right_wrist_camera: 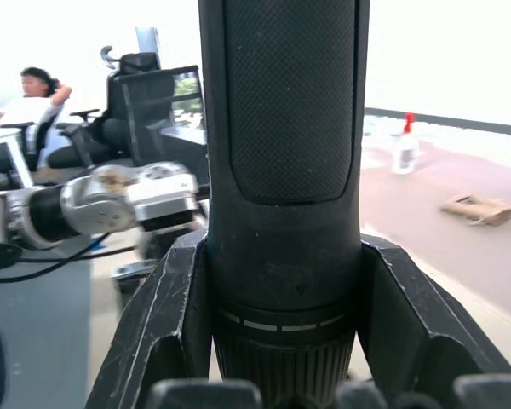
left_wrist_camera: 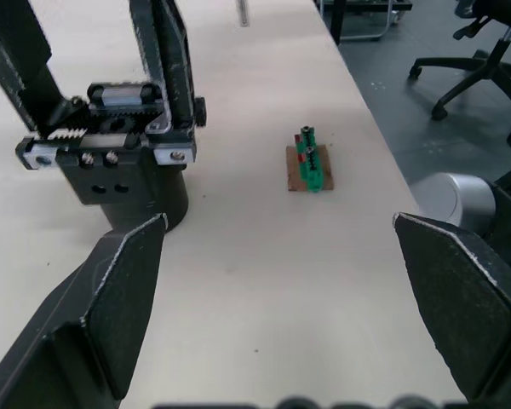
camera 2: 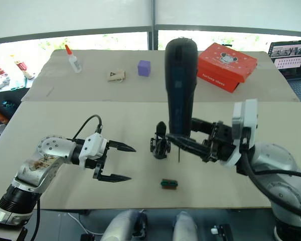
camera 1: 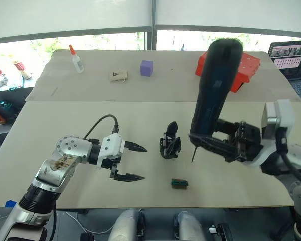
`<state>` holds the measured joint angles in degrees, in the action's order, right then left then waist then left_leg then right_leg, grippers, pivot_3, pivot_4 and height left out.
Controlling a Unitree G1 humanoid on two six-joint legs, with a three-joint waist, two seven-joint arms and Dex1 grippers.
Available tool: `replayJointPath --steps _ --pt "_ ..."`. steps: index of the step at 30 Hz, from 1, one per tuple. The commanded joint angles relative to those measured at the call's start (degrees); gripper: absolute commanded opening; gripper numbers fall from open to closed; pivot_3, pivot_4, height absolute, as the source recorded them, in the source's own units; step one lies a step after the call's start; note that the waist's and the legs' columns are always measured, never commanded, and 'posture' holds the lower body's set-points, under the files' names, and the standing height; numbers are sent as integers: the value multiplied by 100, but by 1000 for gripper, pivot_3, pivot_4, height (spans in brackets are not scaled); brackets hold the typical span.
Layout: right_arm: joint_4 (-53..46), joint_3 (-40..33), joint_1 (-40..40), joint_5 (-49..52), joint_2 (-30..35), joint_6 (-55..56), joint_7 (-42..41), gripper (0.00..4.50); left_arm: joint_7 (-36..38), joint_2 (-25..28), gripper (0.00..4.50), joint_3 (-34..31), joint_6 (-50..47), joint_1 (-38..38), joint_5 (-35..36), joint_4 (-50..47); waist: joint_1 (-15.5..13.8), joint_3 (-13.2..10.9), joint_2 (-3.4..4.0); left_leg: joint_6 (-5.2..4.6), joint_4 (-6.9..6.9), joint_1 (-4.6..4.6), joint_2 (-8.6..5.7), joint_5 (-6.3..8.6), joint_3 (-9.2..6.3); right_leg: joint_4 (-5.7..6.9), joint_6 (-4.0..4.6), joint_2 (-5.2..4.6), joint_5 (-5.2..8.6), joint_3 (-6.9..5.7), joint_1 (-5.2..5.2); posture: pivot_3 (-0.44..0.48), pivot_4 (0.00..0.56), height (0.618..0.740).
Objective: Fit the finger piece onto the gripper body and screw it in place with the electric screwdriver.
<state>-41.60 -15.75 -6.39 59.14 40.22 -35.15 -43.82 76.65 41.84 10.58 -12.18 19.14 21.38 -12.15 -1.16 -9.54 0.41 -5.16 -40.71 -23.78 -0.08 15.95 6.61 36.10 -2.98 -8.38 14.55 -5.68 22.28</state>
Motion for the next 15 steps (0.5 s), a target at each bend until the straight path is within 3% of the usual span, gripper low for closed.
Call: replayJointPath --steps 1,7,15 --pt "-400 224 314 -303 -167 565 -411 1940 168 -1 4500 157 323 -78 -129 19 -1 0 0 0 -2 0 0 0 1 0 0 0 0 1 -1 0 150 740" --pt "-78 573 706 -1375 -457 1629 -1082 1940 125 -95 4500 332 328 -51 -211 -144 -12 2 -4 -8 -14 1 -1 3 2 -1 -2 -2 0 8 -1 0 150 740" --pt "226 463 993 -1617 -594 1962 -1079 1940 59 -179 4500 293 338 -68 -153 -136 -4 2 -5 -7 -12 1 0 3 2 -1 -1 -1 0 6 -1 0 150 740"
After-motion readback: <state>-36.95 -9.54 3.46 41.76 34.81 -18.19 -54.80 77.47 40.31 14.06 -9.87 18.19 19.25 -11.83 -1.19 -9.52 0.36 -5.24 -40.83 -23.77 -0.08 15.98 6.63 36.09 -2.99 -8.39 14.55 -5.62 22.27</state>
